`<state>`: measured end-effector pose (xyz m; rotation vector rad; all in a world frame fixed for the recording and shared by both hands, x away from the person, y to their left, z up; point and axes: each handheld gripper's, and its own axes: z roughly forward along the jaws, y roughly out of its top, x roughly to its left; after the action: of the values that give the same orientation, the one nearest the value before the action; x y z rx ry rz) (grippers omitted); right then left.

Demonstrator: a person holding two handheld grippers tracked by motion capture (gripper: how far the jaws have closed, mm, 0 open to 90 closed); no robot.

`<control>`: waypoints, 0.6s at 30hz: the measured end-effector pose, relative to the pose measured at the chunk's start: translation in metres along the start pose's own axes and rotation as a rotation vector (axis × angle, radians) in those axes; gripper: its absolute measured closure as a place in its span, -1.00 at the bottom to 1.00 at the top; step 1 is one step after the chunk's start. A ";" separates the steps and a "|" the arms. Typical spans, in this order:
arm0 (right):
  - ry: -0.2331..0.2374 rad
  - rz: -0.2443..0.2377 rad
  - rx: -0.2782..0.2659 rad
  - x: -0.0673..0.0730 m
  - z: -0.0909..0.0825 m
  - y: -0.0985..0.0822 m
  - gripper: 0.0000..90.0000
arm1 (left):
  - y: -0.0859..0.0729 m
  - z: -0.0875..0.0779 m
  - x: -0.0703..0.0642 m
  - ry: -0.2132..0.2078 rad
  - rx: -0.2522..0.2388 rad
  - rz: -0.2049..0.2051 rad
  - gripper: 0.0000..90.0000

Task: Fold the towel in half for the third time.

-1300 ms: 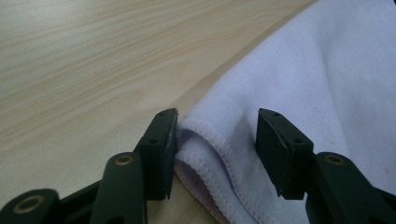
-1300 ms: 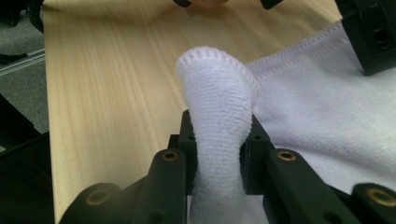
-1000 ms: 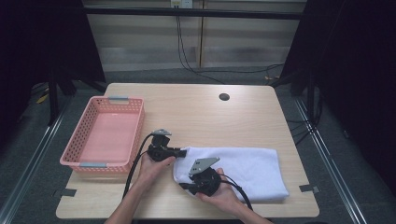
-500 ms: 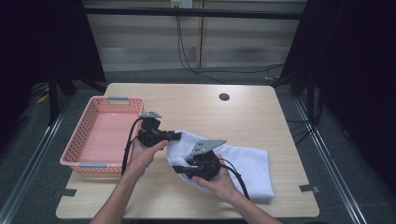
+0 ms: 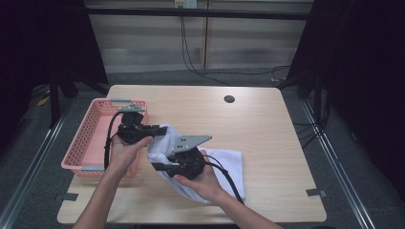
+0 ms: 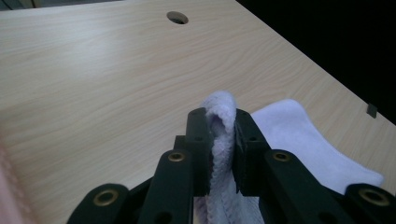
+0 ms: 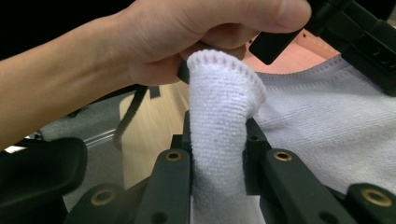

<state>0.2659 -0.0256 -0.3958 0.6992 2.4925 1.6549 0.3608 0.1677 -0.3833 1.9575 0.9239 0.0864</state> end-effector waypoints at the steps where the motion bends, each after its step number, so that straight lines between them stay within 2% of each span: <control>1: -0.007 0.009 -0.003 0.000 -0.004 -0.004 0.73 | 0.000 0.004 -0.002 -0.013 -0.001 -0.001 0.75; 4: -0.028 0.025 -0.017 -0.002 -0.019 -0.014 0.73 | 0.003 0.020 -0.012 -0.045 0.003 0.000 0.75; 7: -0.062 0.042 -0.038 -0.006 -0.041 -0.027 0.73 | 0.008 0.045 -0.029 -0.073 0.029 0.029 0.74; 8: -0.075 0.063 -0.047 -0.008 -0.052 -0.035 0.73 | 0.009 0.053 -0.034 -0.076 0.038 0.040 0.74; 10: -0.107 0.068 -0.053 -0.010 -0.063 -0.045 0.73 | 0.011 0.065 -0.041 -0.079 0.055 0.049 0.73; 14: -0.155 0.096 -0.038 -0.015 -0.083 -0.065 0.73 | 0.009 0.095 -0.057 -0.092 0.076 0.066 0.73; 15: -0.166 0.095 -0.032 -0.016 -0.086 -0.070 0.72 | 0.008 0.102 -0.061 -0.103 0.082 0.059 0.73; 18: -0.180 0.106 -0.016 -0.018 -0.097 -0.084 0.68 | 0.006 0.119 -0.071 -0.111 0.122 0.082 0.72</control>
<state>0.2250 -0.1425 -0.4334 0.9489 2.3523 1.5650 0.3618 0.0351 -0.4240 2.0914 0.7922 -0.0323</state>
